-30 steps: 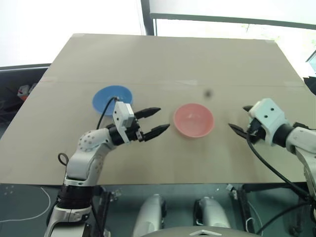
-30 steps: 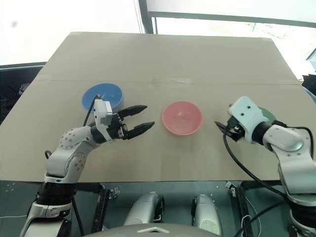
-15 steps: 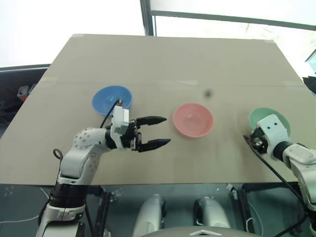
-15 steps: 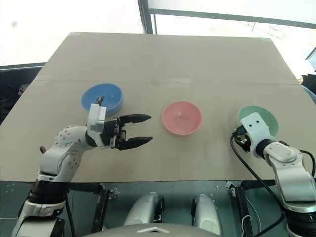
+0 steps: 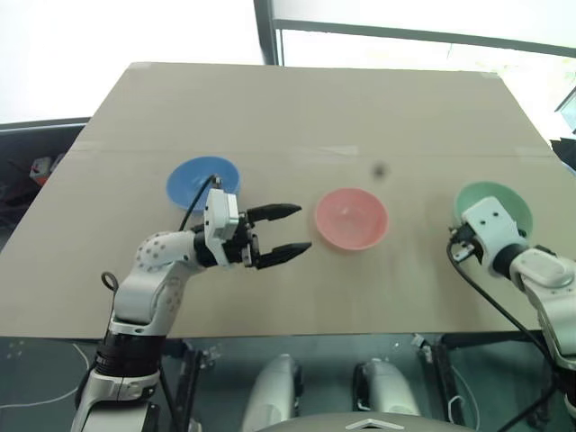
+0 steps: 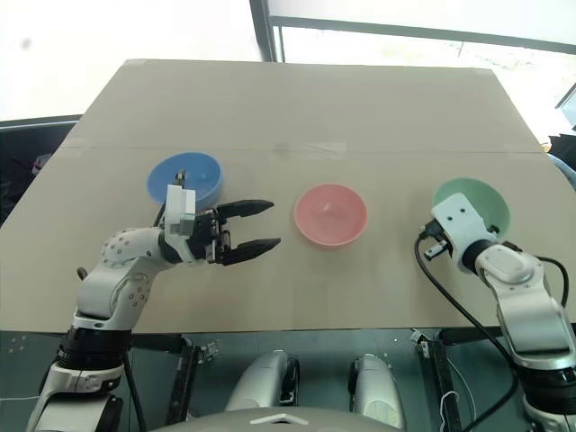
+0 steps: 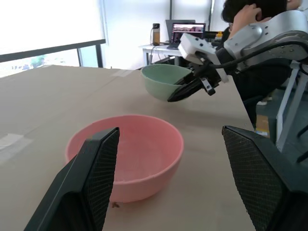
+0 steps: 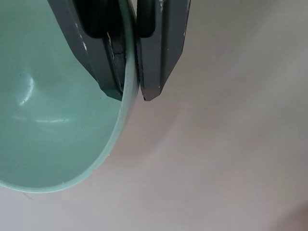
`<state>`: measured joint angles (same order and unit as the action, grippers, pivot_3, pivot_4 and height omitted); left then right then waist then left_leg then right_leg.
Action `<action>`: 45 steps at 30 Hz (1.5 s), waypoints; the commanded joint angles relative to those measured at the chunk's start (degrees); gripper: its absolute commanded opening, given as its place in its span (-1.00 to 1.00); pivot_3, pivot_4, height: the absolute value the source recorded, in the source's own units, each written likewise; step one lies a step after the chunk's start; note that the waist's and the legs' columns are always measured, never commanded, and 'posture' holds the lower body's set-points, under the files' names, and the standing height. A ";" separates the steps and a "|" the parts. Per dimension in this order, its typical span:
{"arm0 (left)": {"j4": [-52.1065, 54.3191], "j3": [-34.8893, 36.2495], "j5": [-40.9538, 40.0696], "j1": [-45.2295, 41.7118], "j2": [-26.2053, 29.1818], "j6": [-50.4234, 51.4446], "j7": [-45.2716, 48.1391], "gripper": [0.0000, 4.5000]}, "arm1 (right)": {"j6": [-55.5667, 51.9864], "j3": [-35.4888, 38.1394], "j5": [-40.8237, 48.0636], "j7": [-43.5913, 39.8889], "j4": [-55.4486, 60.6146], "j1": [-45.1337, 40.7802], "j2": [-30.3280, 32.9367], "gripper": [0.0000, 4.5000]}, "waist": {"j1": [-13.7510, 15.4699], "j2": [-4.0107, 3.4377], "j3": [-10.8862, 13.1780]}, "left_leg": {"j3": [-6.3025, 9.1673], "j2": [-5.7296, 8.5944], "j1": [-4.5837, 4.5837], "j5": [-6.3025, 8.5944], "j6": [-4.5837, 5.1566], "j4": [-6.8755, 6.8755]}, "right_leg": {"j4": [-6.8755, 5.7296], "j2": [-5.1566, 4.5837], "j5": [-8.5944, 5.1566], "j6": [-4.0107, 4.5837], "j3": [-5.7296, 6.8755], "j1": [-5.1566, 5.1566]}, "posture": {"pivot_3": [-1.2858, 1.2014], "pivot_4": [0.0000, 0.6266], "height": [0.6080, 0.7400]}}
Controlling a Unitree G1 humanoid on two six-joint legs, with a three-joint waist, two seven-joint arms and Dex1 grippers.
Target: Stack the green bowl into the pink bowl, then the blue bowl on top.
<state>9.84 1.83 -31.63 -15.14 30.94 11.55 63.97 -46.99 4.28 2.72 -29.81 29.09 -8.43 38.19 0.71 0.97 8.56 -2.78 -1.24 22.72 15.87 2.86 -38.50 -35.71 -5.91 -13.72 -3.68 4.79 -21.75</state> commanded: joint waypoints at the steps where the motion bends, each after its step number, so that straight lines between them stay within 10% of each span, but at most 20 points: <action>1: -1.72 2.56 1.50 -1.63 -0.80 0.69 -6.21 0.60 | 0.99 -1.71 6.40 -2.93 7.53 -7.01 -3.17 -0.94 | -0.08 -0.01 0.00 | 0.00 -0.01 0.00 0.00 0.00 0.00 | 0.01 0.01 0.00 0.00 0.00 0.00 | 0.03 -0.52 1.00; 11: -3.94 3.81 6.29 -2.43 -1.86 2.35 -18.10 0.60 | 4.69 -19.62 8.36 -8.33 2.01 -15.98 -8.63 -0.94 | 0.18 0.09 -0.02 | 0.07 0.11 0.16 0.08 0.13 -0.02 | -0.04 -0.09 0.02 -0.02 0.10 0.02 | 0.03 -0.52 1.00; 20: 5.30 3.56 18.49 0.57 0.19 8.41 -34.31 0.60 | 11.49 -15.23 9.72 -9.77 1.29 -16.03 -8.07 0.79 | 0.01 0.08 -0.02 | 0.04 0.06 0.09 0.05 0.08 -0.02 | -0.04 -0.03 0.01 -0.02 0.08 0.00 | 0.03 -0.52 1.00; 35: 8.94 -8.91 36.51 -8.36 8.31 37.28 -41.19 0.60 | 11.20 -10.53 18.69 -12.07 5.68 -16.69 -7.74 0.79 | -0.01 0.08 -0.01 | 0.00 0.09 0.06 0.04 0.05 0.04 | -0.10 0.04 0.01 -0.01 0.05 -0.02 | 0.03 -0.52 1.00; 45: 6.23 -10.87 37.72 -9.79 8.25 37.94 -39.81 -0.95 | 13.22 -11.06 18.43 -12.39 3.94 -17.00 -7.97 0.82 | 0.11 0.09 0.00 | 0.01 0.04 0.09 0.04 0.05 0.03 | -0.09 0.01 0.01 -0.02 0.05 -0.02 | 0.03 -0.52 1.00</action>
<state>15.49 -9.55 5.02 -23.87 38.84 50.03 24.12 -35.28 -7.11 20.84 -42.15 32.29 -24.25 30.16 0.82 1.06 8.56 -2.77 -1.19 22.80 15.91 2.91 -38.47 -35.80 -5.89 -13.72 -3.70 4.85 -21.77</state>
